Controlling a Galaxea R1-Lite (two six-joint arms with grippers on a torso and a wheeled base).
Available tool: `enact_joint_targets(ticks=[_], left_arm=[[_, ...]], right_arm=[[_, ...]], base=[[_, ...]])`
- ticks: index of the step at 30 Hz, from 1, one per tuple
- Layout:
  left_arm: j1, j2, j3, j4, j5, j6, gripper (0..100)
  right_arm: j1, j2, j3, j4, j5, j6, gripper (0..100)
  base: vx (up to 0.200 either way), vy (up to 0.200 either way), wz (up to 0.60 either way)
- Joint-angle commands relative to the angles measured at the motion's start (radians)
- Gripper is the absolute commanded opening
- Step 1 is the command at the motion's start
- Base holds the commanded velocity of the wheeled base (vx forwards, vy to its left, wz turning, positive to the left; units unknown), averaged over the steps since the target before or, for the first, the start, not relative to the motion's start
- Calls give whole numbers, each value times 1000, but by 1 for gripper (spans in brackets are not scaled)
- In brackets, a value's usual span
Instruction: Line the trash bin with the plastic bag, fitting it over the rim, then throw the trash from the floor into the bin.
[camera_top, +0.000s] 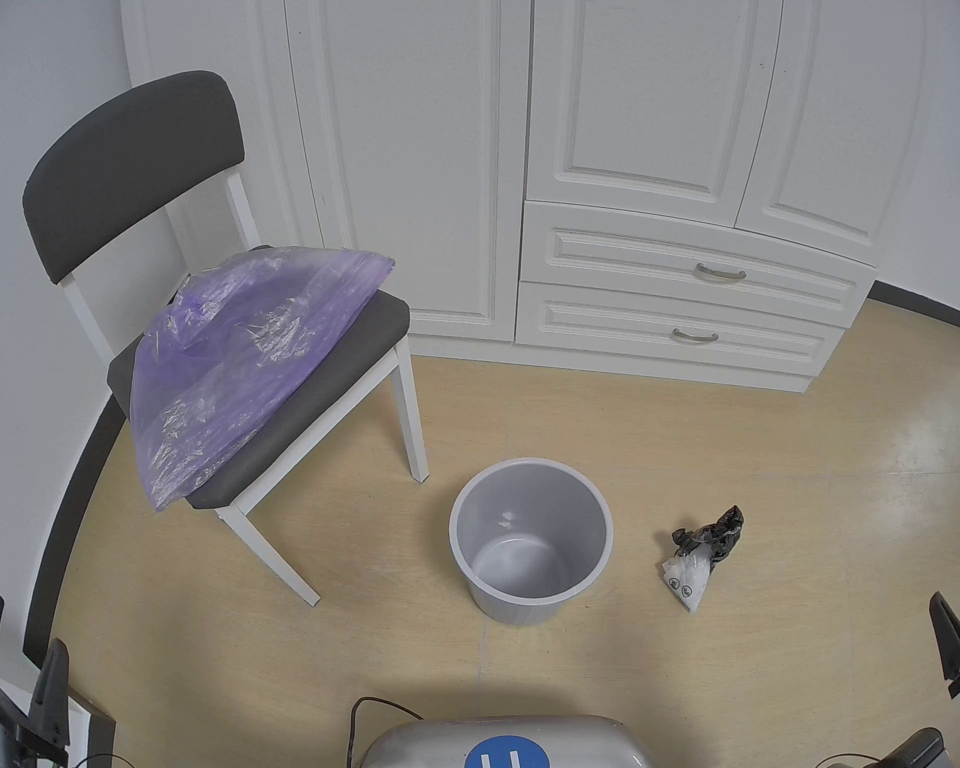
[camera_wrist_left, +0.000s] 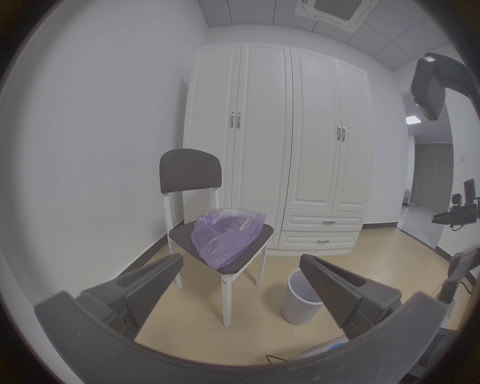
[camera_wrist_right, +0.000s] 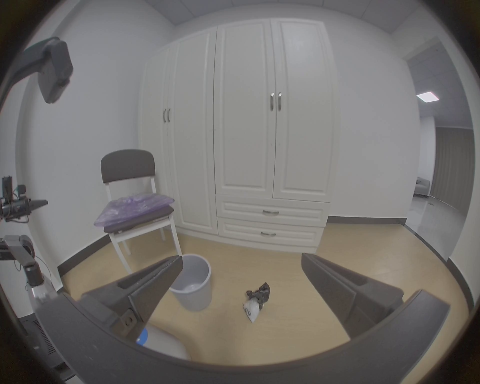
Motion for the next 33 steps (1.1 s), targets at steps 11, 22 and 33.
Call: enact_joint_targets(ticks=[11,22,33], left_arm=[[14,725,-245,55,183,292,100],[-8,1012,-360,42,282,433,100],[-66,1248,-368,-198,365,571,100]], right_arm=[[90,669,-251,-259,12,-108,100],[42,767,-159,-587,18,-105,100],[-56,845,-157,-590,84,-113,100]], base=[[0,0,0],[0,0,0],[0,0,0]])
